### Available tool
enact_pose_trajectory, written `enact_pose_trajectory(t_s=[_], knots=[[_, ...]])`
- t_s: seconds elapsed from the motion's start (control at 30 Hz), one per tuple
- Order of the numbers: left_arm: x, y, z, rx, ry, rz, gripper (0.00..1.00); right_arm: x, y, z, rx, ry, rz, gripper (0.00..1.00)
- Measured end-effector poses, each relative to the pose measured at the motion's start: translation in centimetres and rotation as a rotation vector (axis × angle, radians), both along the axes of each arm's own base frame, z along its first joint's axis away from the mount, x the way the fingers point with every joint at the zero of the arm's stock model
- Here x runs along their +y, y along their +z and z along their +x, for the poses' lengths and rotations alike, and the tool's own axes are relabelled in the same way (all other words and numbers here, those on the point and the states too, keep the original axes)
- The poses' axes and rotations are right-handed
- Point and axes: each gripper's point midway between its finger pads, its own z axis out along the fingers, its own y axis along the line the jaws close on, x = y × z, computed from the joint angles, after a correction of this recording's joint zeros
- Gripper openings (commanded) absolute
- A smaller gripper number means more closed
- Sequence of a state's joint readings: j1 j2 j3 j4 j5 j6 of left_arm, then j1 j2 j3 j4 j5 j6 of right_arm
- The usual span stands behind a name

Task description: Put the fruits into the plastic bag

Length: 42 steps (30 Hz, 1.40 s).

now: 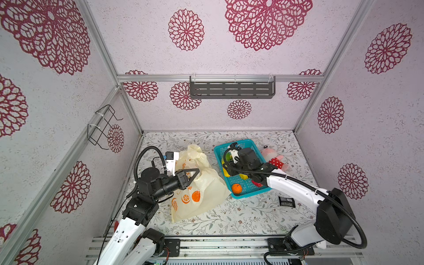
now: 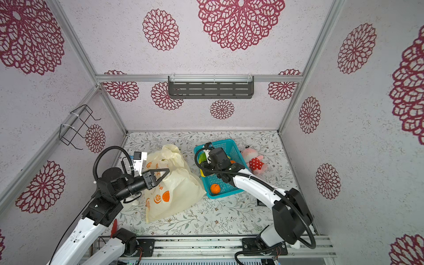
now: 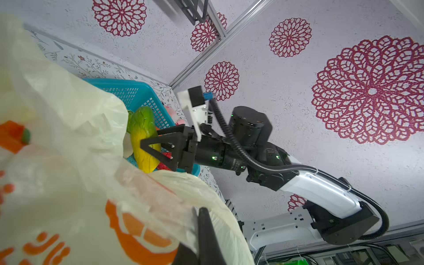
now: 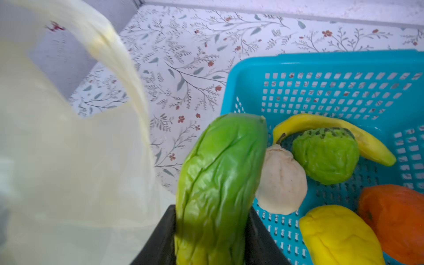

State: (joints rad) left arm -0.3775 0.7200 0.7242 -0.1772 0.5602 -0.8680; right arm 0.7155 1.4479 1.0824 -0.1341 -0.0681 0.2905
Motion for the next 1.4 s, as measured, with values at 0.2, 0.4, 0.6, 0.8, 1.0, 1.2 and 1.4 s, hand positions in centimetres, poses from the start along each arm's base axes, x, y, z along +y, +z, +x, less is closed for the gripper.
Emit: enact_pose_trajectory(t_s=[0.2, 0.4, 0.6, 0.8, 1.0, 1.2, 1.4], knots=[[-0.1, -0.4, 0.2, -0.005, -0.006, 0.011, 0.0, 1.6, 5.8, -4.3, -0.091, 0.23, 0.153, 0.15], [-0.1, 1.7, -0.3, -0.078, -0.02, 0.007, 0.0, 1.8, 7.1, -6.4, -0.103, 0.322, 0.225, 0.15], [0.2, 7.9, -1.6, -0.2, -0.04, -0.002, 0.0, -1.6, 9.7, -4.5, -0.163, 0.209, 0.285, 0.14], [-1.5, 12.4, -1.4, -0.268, -0.12, -0.05, 0.0, -5.7, 13.1, -3.0, -0.274, 0.058, 0.321, 0.14], [-6.4, 10.9, 1.4, -0.214, -0.249, -0.065, 0.0, -9.5, 14.9, -2.0, -0.354, -0.111, 0.293, 0.14], [-8.7, 7.7, 3.9, -0.159, -0.286, -0.088, 0.0, -12.7, 14.3, -1.2, -0.366, -0.245, 0.215, 0.14], [-8.5, 2.8, 4.5, -0.119, -0.272, -0.091, 0.0, -13.7, 12.8, -1.0, -0.317, -0.276, 0.162, 0.14]])
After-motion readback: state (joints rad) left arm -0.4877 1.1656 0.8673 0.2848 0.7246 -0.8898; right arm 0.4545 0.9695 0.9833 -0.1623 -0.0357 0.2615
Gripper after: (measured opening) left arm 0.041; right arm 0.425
